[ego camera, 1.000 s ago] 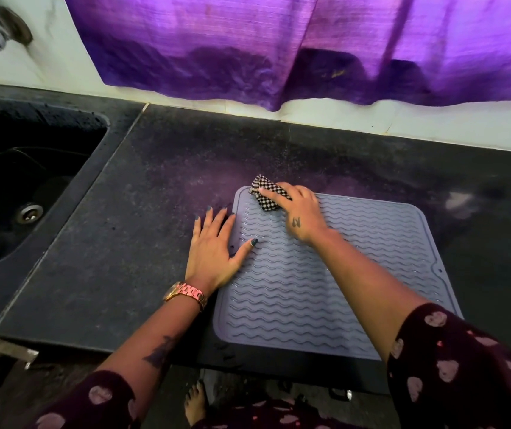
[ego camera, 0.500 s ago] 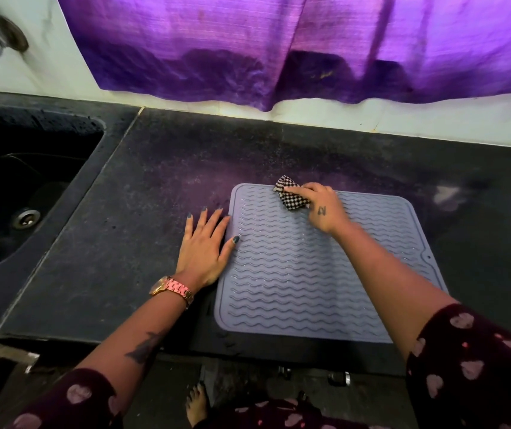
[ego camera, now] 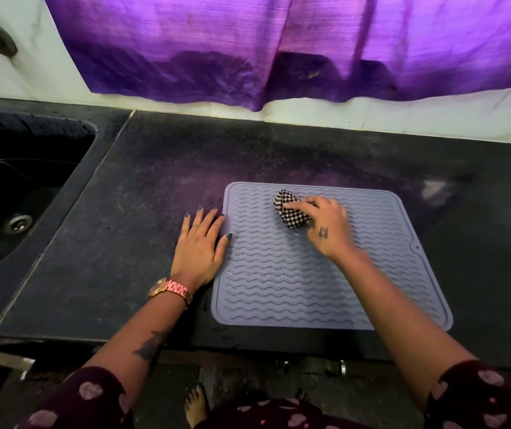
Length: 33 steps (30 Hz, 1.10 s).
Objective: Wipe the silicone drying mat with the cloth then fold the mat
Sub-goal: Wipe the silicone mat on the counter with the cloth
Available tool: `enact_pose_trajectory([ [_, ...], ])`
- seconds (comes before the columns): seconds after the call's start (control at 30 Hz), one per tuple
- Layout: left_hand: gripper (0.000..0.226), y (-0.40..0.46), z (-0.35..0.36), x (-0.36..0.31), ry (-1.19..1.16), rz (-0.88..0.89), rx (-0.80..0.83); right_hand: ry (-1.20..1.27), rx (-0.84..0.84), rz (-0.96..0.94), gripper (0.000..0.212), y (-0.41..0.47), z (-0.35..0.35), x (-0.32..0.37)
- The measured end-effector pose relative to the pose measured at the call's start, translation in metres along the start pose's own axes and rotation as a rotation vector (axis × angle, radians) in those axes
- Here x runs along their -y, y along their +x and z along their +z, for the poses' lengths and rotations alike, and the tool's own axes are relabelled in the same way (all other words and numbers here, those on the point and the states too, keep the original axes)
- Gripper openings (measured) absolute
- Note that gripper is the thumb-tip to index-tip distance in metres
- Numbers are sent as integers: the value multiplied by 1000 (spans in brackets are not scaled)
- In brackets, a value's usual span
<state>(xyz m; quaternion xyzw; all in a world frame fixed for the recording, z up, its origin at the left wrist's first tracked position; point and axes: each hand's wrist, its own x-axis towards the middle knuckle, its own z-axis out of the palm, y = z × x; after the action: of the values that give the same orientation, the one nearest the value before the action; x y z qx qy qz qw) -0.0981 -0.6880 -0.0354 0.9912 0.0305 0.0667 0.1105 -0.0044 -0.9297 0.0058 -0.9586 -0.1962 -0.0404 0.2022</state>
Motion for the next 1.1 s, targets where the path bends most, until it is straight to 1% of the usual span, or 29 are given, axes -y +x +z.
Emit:
enact_pose_trajectory([
  [0.07, 67, 0, 1, 0, -8, -7, -3, -85, -20, -17, 69, -25, 13, 4],
  [0.13, 64, 0, 1, 0, -9, -10, 1, -177, 1, -28, 68, -39, 21, 4],
  [0.2, 63, 0, 1, 0, -5, -13, -4, -143, 55, -31, 68, -32, 16, 1],
  [0.27, 64, -1, 1, 1, -12, -8, -8, -46, 110, -19, 67, -23, 7, -1],
  [0.37, 66, -1, 1, 1, -21, -12, -14, 26, 36, -39, 69, -29, 0, 1],
  [0.47, 63, 0, 2, 1, -26, -16, -8, -45, -25, -76, 68, -61, 14, 4],
  [0.53, 63, 0, 2, 1, -24, -16, -4, -97, -21, -84, 69, -72, 21, 3],
  [0.63, 63, -1, 2, 0, -22, -13, 3, -8, 68, -68, 67, -59, 12, 0],
  [0.73, 65, -1, 1, 0, -25, -13, -12, 96, 28, -111, 66, -64, 5, -1],
  [0.83, 70, -2, 0, 0, -31, -6, -26, 20, 0, -151, 67, -92, 16, -2],
  [0.9, 70, -1, 0, 0, -30, -3, -23, -5, 7, -156, 68, -96, 18, -2],
  [1.0, 65, -1, 1, 0, -24, -5, -15, 34, 56, -167, 66, -88, 9, -2],
  [1.1, 63, -2, 1, 1, -20, -16, -12, 59, 31, -199, 61, -103, 3, -7],
])
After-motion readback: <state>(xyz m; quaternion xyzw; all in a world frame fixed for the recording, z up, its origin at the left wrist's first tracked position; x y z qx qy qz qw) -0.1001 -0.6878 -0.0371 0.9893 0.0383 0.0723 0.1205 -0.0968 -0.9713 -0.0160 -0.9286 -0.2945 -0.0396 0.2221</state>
